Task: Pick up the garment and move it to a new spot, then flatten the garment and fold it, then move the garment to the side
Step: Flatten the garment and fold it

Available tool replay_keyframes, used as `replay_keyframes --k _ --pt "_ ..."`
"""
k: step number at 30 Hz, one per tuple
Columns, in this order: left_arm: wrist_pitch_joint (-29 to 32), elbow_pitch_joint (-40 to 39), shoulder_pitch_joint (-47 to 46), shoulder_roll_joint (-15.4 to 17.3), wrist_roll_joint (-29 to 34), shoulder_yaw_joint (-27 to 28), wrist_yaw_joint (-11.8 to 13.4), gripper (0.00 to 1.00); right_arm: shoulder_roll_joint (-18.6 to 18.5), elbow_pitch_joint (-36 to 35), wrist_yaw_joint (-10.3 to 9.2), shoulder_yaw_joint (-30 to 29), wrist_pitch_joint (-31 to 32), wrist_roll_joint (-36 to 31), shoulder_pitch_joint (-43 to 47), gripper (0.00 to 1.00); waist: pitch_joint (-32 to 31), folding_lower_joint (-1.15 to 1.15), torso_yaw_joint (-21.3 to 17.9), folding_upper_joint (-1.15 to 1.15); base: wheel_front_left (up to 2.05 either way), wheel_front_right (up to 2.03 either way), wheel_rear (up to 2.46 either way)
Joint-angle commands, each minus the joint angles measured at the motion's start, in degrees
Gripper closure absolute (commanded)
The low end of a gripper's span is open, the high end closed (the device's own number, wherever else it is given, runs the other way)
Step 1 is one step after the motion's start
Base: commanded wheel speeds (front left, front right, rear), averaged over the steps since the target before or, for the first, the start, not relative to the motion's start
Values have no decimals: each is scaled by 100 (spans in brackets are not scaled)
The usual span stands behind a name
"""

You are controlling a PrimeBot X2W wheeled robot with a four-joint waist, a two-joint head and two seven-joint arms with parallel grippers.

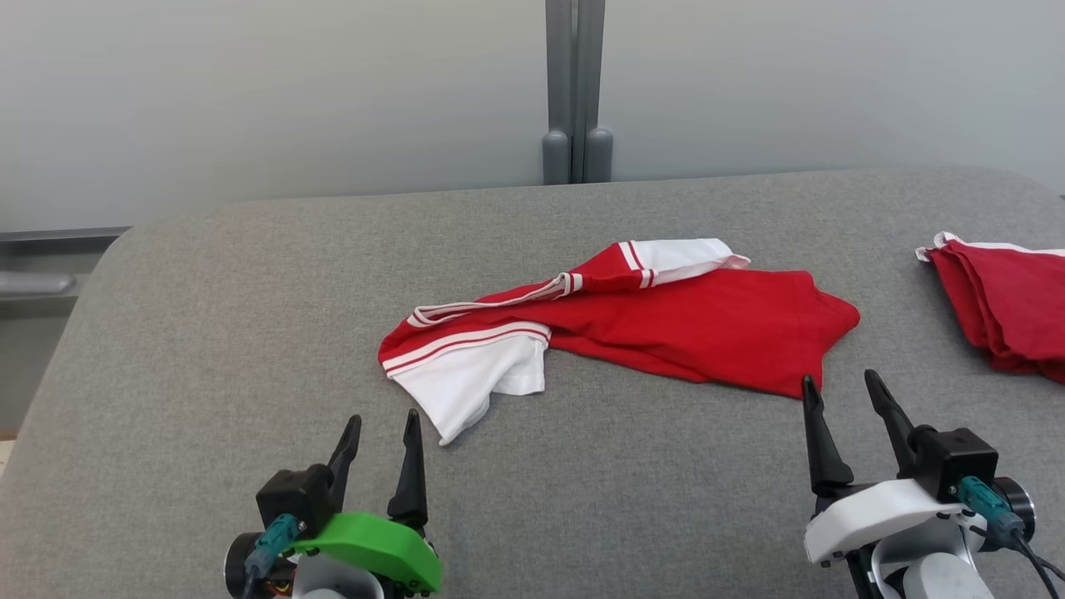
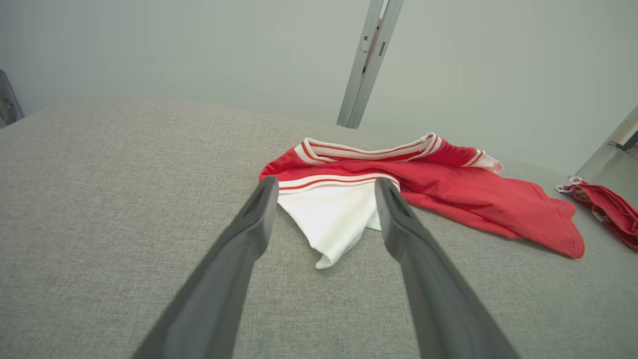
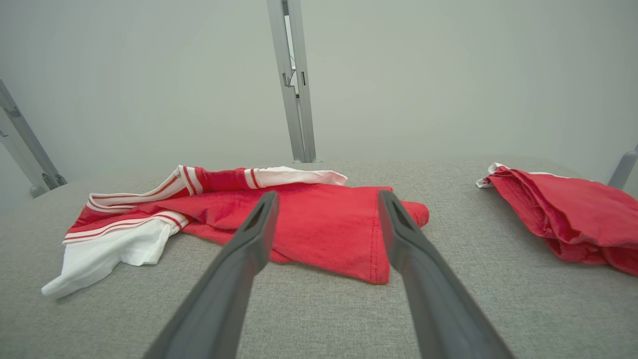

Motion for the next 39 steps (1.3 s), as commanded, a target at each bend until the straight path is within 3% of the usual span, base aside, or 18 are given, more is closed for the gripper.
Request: replay_keyframes --k 1,14,20,35,37,38,39 --pt "0 -18 71 9 -52 4 31 0 -16 -31 -7 4 30 17 61 0 0 0 8 0 0 0 0" --pt "8 293 35 10 5 -256 8 0 -16 24 -7 -21 28 32 69 0 99 0 -98 0 0 0 0" --pt "512 852 -285 12 -79 -613 -51 0 -16 45 -7 29 71 5 30 0 294 0 -245 0 0 0 0" --pt "805 1911 -1234 83 -461 -322 21 0 -14 141 -7 134 -20 21 -259 0 890 0 -782 0 0 0 0" --pt "817 1973 -1284 78 -461 -317 36 26 -15 169 -7 114 -28 28 -265 0 899 0 -806 0 0 0 0" --pt "781 1987 -1308 74 -492 -303 43 51 -16 182 -7 100 -40 34 -268 0 906 0 -814 0 0 0 0" --pt "741 1987 -1319 69 -498 -292 53 56 -15 192 -7 90 -51 35 -274 0 911 0 -816 0 0 0 0"
